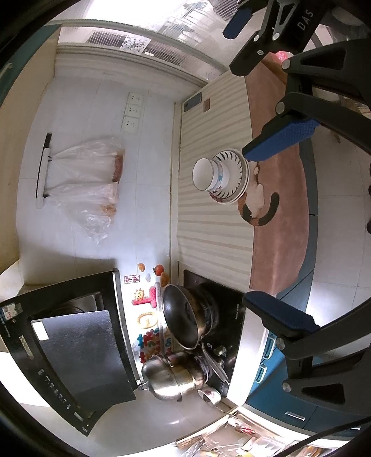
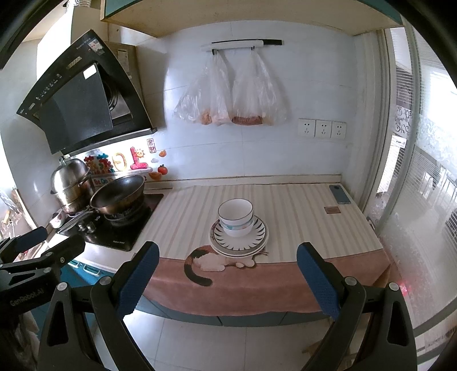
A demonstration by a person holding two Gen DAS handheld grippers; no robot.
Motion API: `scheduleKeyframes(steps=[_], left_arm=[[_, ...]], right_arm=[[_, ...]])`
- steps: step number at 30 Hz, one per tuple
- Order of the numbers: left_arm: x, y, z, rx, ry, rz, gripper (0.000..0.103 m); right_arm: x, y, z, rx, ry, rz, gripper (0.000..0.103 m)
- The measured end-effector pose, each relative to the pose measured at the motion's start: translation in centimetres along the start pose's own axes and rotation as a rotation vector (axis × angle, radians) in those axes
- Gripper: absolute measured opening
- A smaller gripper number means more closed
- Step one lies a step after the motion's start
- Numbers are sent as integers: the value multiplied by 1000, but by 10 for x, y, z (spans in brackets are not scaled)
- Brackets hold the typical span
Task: Organize plates and bowls
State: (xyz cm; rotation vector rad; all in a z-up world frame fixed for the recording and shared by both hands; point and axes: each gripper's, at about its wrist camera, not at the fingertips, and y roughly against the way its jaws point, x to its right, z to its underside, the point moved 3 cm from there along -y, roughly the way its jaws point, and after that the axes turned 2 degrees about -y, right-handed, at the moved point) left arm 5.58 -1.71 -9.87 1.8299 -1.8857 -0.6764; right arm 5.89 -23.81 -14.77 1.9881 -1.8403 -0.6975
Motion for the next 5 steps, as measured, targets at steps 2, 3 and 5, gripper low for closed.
scheduleKeyframes(steps=[2, 3, 5], left_arm=[[-4, -1, 0, 3, 0, 1, 93], [-5, 0, 0, 4, 1, 3, 93], [-8, -3, -2, 5, 0, 8, 93]], right_arm=[[0, 0, 0, 1, 1, 0, 99], [0, 0, 0, 1, 2, 0, 99], [0, 0, 0, 1, 1, 1, 99]])
